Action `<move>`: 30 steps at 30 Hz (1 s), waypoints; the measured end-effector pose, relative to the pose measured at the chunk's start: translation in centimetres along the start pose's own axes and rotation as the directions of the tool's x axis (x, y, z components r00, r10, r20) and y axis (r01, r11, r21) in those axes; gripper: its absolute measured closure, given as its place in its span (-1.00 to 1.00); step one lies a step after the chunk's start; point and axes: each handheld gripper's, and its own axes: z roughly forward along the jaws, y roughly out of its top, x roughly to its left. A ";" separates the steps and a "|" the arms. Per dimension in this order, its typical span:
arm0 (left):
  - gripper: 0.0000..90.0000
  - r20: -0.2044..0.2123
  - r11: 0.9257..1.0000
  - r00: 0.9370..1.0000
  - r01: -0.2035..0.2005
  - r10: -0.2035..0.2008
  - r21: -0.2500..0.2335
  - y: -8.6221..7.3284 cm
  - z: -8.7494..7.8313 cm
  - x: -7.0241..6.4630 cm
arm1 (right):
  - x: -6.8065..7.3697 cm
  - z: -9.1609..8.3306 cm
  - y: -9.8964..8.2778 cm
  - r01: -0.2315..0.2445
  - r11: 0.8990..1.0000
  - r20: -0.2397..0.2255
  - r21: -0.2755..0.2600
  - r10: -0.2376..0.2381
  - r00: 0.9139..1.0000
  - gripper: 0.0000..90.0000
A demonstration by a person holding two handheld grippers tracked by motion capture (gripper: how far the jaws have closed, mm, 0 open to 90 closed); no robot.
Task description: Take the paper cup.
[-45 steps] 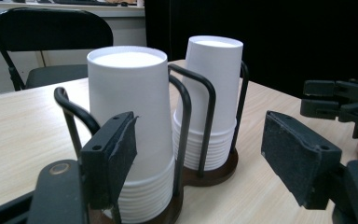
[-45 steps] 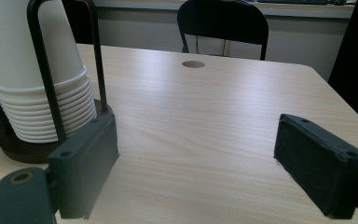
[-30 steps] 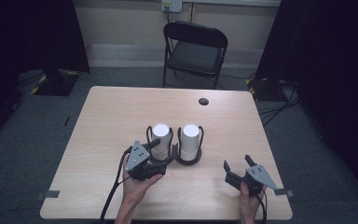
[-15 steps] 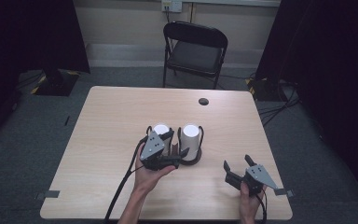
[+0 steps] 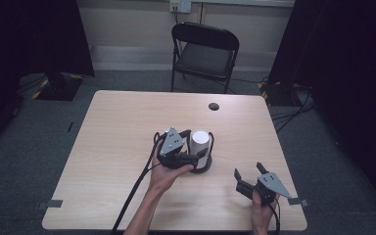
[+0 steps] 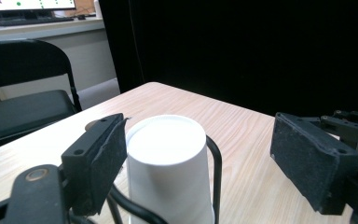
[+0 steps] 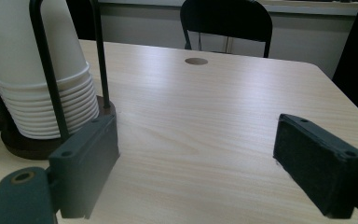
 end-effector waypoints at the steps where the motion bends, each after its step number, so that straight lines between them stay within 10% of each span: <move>1: -0.60 0.002 1.000 1.000 -0.001 0.001 0.004 0.0 0.3 0.1 | 0.0 0.0 0.0 -0.002 1.000 0.002 0.002 0.002 1.000 -0.70; 30: -0.36 -0.040 0.993 0.999 -0.030 0.035 0.110 -0.9 4.1 1.1 | 0.0 0.0 0.0 0.002 1.000 -0.006 0.003 -0.002 1.000 -0.69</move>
